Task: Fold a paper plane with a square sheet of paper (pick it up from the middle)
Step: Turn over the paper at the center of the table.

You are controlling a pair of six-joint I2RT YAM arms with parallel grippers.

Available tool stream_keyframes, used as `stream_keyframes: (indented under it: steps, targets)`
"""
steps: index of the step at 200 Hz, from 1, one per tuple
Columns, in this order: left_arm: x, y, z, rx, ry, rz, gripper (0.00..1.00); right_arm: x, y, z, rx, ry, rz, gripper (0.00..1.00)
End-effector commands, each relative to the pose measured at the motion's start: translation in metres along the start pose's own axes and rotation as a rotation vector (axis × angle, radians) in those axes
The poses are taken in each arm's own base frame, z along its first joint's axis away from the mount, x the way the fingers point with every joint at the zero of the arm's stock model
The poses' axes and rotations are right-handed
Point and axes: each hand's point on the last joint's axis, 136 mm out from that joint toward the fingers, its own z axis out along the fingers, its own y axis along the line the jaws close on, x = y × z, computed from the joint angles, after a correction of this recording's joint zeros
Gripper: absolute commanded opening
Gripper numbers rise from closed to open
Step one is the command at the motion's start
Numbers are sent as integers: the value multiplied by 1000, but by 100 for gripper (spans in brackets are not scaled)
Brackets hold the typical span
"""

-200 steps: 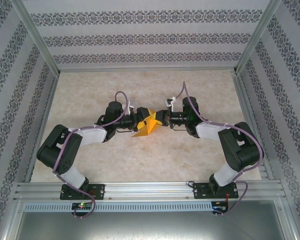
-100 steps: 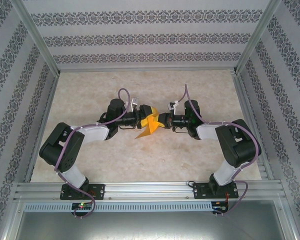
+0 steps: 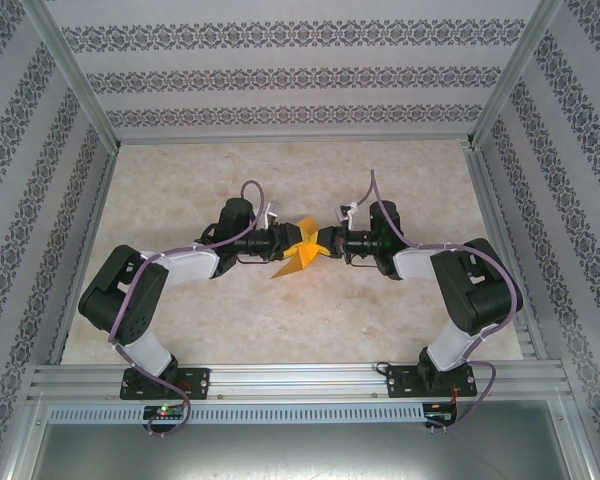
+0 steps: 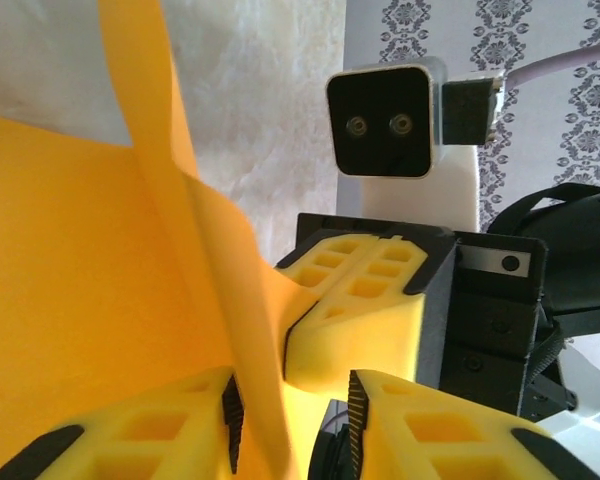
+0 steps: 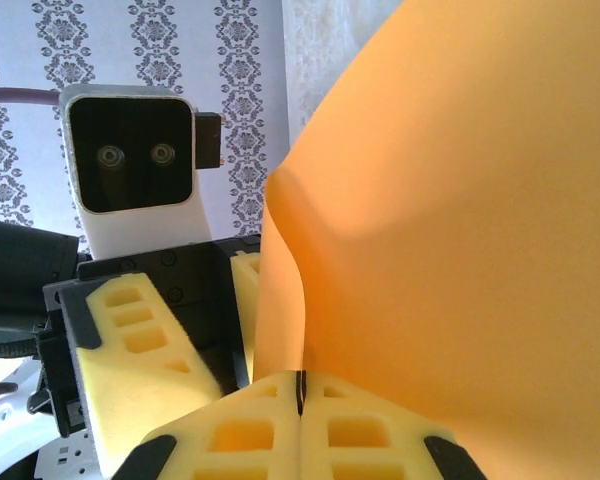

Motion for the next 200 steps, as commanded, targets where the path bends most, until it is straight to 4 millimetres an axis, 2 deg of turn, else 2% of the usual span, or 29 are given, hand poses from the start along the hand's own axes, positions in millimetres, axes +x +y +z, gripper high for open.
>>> stream_keyframes:
  steps: [1,63,87,102,143,178,200]
  targets:
    - [7,-14,-2,6,30,63,29,-1,2,-1,-19,8,-36,0]
    - [7,-13,0,-6,47,69,10,1,4,-2,-7,8,-40,3]
    - [5,-15,0,-4,43,71,7,2,2,-7,29,-5,-48,13]
    - [3,-17,0,-4,39,73,7,1,-1,-16,76,-26,-58,26]
    - [-4,-24,0,4,10,74,6,0,-16,-57,216,-133,-35,46]
    - [-12,-32,3,27,-11,66,6,16,-9,-46,157,-124,42,55]
    - [-13,-35,7,50,-5,62,7,18,0,-38,106,-151,73,60]
